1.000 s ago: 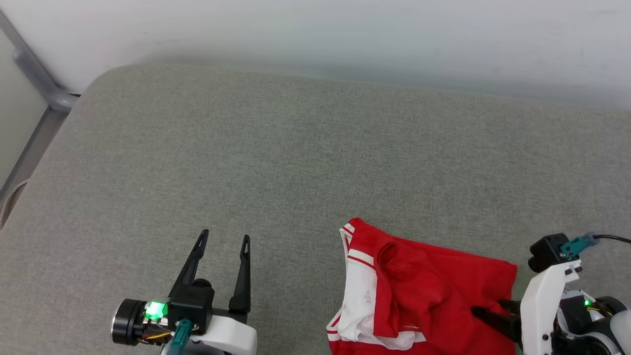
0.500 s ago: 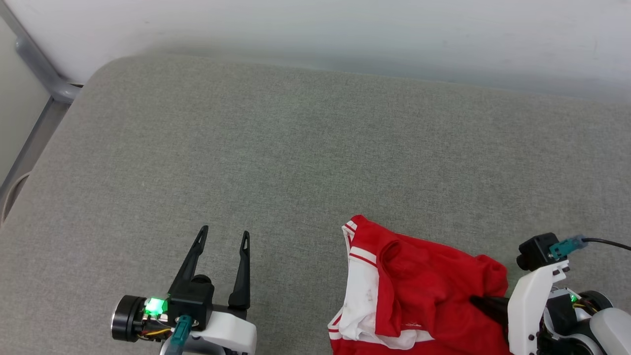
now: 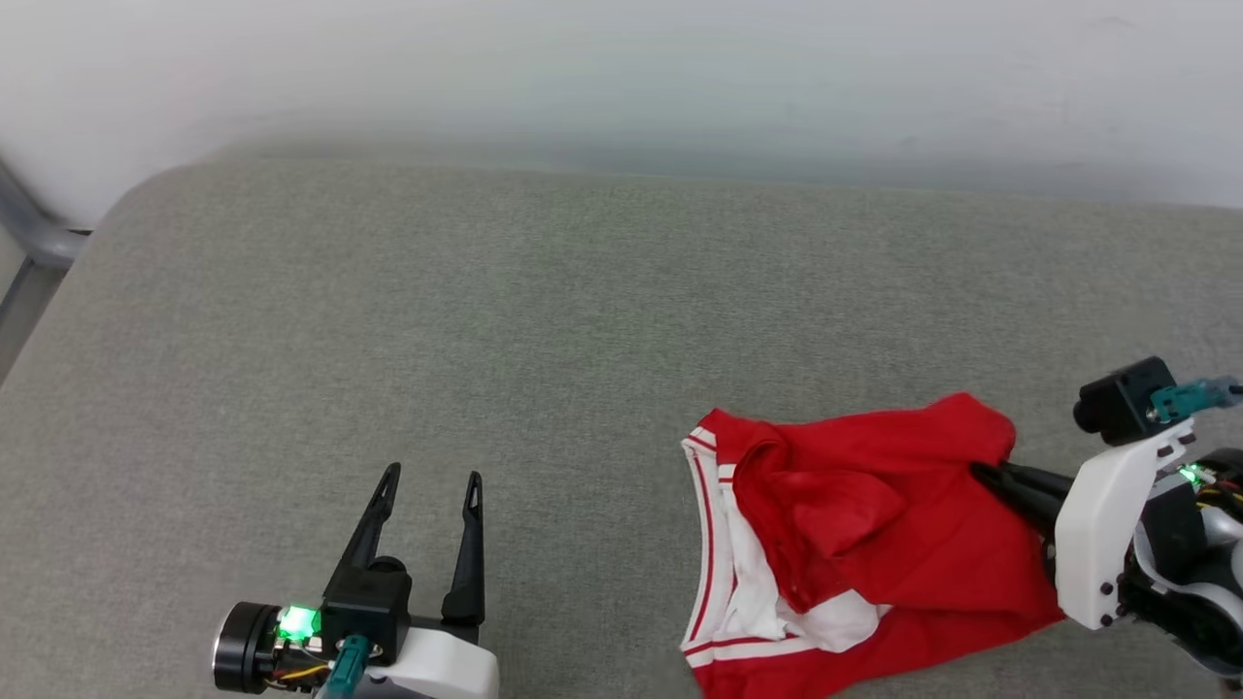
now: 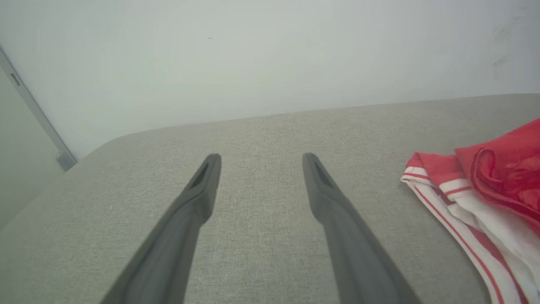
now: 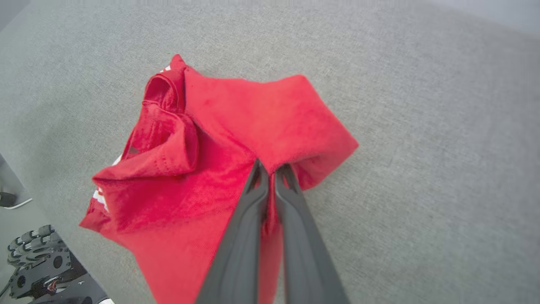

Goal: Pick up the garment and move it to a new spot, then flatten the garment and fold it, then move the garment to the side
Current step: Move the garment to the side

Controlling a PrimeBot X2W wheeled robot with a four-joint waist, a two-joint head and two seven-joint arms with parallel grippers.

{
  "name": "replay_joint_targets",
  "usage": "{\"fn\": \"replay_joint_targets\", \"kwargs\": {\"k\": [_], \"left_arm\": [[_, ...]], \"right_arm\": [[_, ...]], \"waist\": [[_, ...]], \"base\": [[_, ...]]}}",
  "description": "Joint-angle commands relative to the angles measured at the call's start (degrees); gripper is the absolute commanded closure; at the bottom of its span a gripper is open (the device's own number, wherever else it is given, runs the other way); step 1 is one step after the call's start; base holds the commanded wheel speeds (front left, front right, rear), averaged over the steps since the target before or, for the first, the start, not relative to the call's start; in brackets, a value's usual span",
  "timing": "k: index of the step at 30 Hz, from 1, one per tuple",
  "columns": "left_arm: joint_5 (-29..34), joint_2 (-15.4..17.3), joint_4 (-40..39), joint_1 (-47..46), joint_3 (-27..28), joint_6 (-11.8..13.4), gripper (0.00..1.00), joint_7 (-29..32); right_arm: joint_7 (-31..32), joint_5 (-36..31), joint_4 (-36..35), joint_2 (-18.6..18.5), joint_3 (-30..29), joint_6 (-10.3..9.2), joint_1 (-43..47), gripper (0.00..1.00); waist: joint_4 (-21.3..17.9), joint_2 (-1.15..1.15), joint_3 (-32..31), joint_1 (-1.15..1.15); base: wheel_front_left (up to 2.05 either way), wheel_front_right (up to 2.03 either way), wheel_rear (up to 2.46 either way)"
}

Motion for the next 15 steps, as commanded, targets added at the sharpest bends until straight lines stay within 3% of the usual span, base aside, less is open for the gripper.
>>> {"fn": "replay_joint_targets", "kwargs": {"k": [1, 15], "left_arm": [[-0.29, -0.09, -0.26, 0.57, 0.08, 0.05, 0.0, -0.27], [0.35, -0.65, -1.31, -0.99, 0.32, 0.45, 0.0, -0.27]], "right_arm": [[0.15, -0.27, -0.89, -1.06, -0.13, -0.05, -1.22, 1.0], [1.88, -3.72, -3.44, -8.54, -0.39, -0.06, -7.19, 1.0]], "waist": [[-1.68, 0.0, -0.34, 0.0], [-8.85, 0.0, 1.38, 0.0]], "base": [[0.0, 0.0, 0.0], [0.0, 0.0, 0.0]]}}
